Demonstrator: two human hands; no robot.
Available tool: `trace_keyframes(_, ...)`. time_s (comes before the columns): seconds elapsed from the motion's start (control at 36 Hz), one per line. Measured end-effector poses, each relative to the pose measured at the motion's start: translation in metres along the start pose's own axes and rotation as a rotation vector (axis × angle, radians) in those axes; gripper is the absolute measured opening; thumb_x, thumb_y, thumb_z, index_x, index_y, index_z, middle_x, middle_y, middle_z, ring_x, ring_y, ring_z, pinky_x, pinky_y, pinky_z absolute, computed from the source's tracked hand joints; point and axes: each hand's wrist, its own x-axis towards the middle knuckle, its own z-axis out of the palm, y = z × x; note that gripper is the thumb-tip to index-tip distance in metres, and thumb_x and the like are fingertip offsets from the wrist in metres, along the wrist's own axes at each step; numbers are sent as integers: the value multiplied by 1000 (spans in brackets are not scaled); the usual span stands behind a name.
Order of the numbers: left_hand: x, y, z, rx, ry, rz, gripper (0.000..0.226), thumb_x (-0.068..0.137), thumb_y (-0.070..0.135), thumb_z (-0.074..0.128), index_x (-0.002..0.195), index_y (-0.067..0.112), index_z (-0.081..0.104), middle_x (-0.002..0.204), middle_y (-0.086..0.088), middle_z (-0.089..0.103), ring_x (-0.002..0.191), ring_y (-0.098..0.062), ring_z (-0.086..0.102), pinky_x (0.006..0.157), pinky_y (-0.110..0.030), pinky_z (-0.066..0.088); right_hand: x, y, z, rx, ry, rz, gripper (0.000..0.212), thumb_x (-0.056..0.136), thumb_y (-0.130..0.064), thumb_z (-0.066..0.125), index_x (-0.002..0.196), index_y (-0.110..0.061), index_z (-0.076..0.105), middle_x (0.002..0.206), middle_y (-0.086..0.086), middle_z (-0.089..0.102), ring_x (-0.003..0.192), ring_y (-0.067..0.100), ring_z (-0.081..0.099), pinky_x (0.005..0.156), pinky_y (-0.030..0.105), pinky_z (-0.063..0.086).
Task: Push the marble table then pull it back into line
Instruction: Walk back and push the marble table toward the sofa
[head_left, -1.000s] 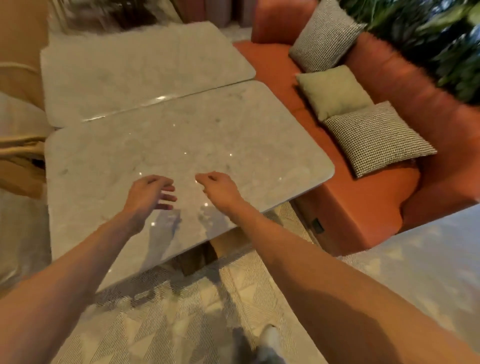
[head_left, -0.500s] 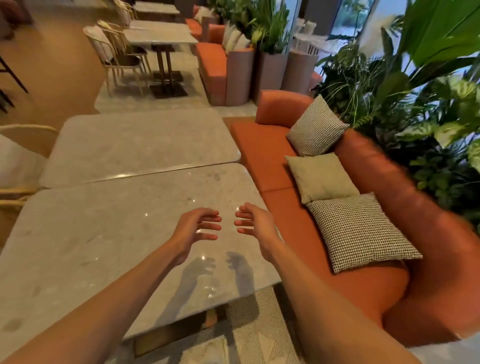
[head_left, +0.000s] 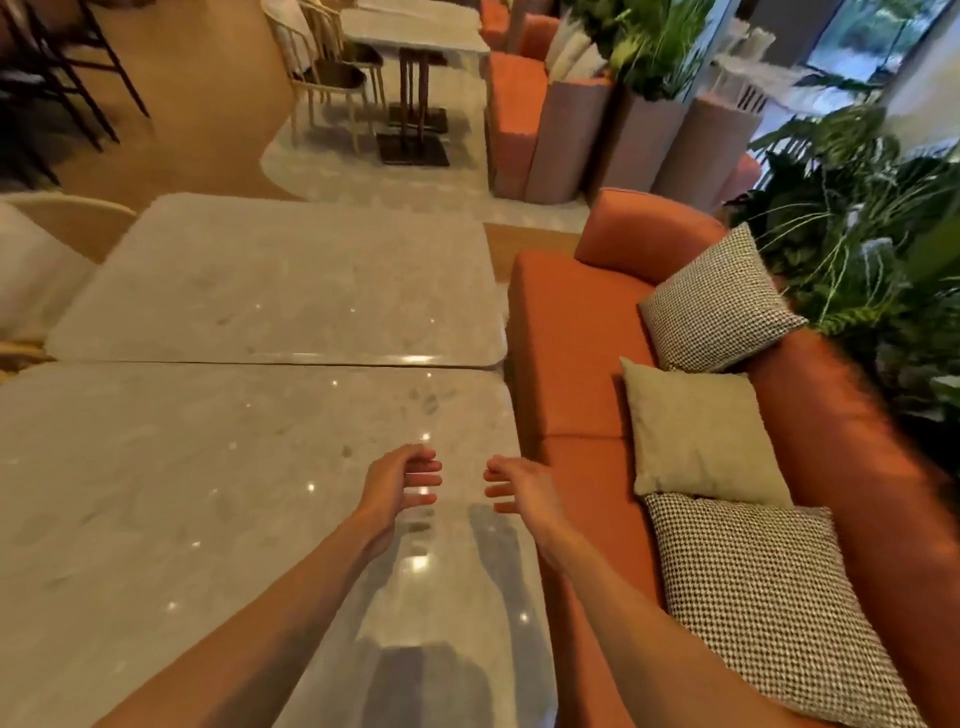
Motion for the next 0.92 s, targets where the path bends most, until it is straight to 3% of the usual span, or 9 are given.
trace_keyframes(0.17,36,-4,-23,-131,209,-50,26,95,27,54,87,8,71,90,-14,71,74,-30,64,72,-40,54,70,-15,21,-96,-224,9,31,98,-29,58,114,-4,69,108,10,72,88,21,65,81,37,54)
trace_keyframes(0.28,22,-18,-36,-254,418,-60,25,93,28,55,82,10,69,80,-10,70,69,-29,64,69,-39,54,94,-20,38,-194,-373,52,33,96,-27,60,108,2,70,93,12,68,80,26,62,72,38,52)
trace_keyframes(0.36,0,-35,-41,-337,536,-75,25,95,27,54,85,9,68,84,-11,69,72,-31,64,72,-41,55,96,-21,48,-239,-463,106,25,91,-26,63,96,-2,70,88,17,65,78,31,60,74,44,50)
trace_keyframes(0.44,-25,-58,-38,-403,633,-82,25,97,26,51,88,9,67,87,-10,70,74,-27,66,64,-36,56,85,-17,56,-308,-571,119,23,91,-26,62,95,-4,68,85,17,63,77,31,58,71,41,48)
trace_keyframes(0.61,-69,-106,-25,-575,772,-113,20,94,22,55,89,7,66,93,-15,67,86,-36,62,72,-41,52,59,-2,68,-432,-721,123,17,94,-22,57,94,-6,63,85,19,58,79,30,52,69,39,44)
trace_keyframes(0.72,-85,-139,-18,-698,831,-121,19,95,21,52,84,9,62,77,-8,62,64,-24,58,57,-30,46,48,17,65,-538,-751,79,16,95,-21,56,94,-7,63,83,16,60,75,28,56,59,30,44)
trace_keyframes(0.81,-88,-165,-12,-883,810,-97,31,101,30,46,72,17,48,48,6,42,38,-8,38,43,-18,27,52,33,54,-614,-700,61,17,93,-20,57,87,-7,66,76,10,64,65,21,59,54,27,47)
trace_keyframes(0.86,-90,-182,-1,-928,824,-99,36,101,37,46,69,22,43,47,8,37,38,-7,32,45,-18,23,61,43,40,-661,-628,82,22,93,-19,56,77,-8,64,74,8,66,63,20,60,55,29,48)
trace_keyframes(0.92,-92,-199,16,-850,921,-142,34,98,39,51,69,21,51,57,4,47,46,-10,42,49,-23,34,77,51,23,-696,-563,112,23,94,-20,54,77,-7,64,79,13,67,68,26,61,59,35,47)
